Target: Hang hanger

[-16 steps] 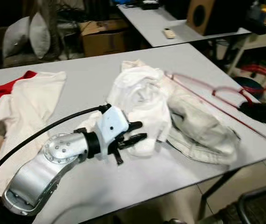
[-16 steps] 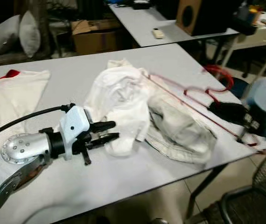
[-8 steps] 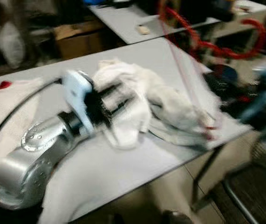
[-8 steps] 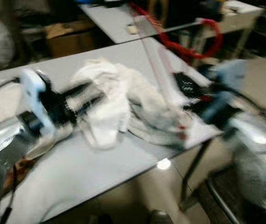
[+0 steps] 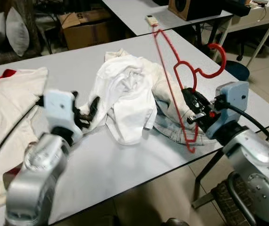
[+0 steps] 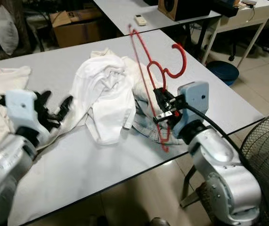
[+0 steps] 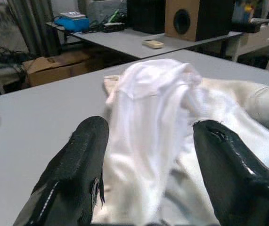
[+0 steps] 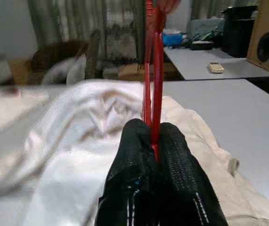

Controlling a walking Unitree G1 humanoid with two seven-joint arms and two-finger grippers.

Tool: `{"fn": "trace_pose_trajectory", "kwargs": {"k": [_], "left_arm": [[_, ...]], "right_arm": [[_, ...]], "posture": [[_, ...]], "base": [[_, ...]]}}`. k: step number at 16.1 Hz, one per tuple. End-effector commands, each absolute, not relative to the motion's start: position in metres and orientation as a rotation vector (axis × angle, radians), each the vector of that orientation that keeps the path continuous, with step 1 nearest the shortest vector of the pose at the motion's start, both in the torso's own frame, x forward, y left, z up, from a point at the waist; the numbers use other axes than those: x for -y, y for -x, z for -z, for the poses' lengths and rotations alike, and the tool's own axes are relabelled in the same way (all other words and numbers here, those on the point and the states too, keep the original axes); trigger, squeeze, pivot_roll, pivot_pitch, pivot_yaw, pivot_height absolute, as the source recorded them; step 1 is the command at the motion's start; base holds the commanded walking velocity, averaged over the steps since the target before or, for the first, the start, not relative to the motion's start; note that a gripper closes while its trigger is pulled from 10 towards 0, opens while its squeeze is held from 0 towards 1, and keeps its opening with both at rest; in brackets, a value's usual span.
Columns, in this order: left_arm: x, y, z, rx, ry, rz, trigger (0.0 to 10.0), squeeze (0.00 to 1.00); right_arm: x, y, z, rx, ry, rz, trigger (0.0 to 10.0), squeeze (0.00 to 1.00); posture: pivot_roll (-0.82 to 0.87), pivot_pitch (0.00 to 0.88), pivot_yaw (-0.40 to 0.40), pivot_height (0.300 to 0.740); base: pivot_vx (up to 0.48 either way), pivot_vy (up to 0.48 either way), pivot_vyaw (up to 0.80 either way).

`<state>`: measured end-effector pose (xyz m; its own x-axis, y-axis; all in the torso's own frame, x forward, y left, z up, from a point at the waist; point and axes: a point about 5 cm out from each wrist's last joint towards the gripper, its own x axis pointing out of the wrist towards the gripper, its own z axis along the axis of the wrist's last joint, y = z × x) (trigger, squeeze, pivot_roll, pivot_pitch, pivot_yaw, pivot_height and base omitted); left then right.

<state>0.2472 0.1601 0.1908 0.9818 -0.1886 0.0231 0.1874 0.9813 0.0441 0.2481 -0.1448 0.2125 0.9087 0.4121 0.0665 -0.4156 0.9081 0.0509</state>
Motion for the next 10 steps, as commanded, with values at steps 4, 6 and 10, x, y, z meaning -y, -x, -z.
{"fn": "trace_pose_trajectory", "kwargs": {"k": [4,6,10], "left_arm": [[-0.1611,-0.2451,-0.195,0.062,-0.061,0.143,10.0,0.0],[-0.1605,-0.2443,-0.195,0.061,-0.071,0.149,10.0,0.0],[-0.1635,-0.2464,-0.1969,0.064,-0.077,0.135,10.0,0.0]], "right_arm": [[0.14,-0.2456,-0.2128,0.087,-0.083,-0.427,10.0,0.0],[0.1388,-0.2445,-0.2116,0.088,-0.066,-0.43,10.0,0.0],[0.1441,-0.2464,-0.2076,0.083,-0.053,-0.368,10.0,0.0]], "posture": [[-0.13,0.062,0.025,0.74],[-0.13,0.069,0.03,0.74],[-0.13,0.078,0.031,0.74]], "base": [[0.0,0.352,0.0],[0.0,0.352,0.0],[0.0,0.354,0.0]]}}
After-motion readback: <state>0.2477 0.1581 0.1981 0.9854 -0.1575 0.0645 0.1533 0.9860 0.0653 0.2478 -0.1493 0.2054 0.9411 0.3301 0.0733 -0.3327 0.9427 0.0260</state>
